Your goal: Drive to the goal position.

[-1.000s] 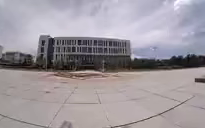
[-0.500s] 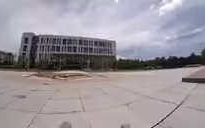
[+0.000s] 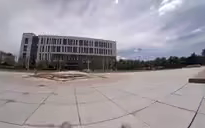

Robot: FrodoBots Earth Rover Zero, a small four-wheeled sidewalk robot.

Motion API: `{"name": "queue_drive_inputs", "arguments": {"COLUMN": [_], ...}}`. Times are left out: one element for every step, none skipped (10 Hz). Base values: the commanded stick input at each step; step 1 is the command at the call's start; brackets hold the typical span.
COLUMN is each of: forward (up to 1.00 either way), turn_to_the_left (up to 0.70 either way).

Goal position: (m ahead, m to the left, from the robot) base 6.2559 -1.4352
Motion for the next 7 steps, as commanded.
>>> {"name": "queue_drive_inputs", "arguments": {"forward": [0.7, 0.7, 0.7, 0.7, 0.7, 0.7, 0.7], "turn_to_the_left": [0.0, 0.0, 0.0, 0.0, 0.0, -0.04, -0.16]}}
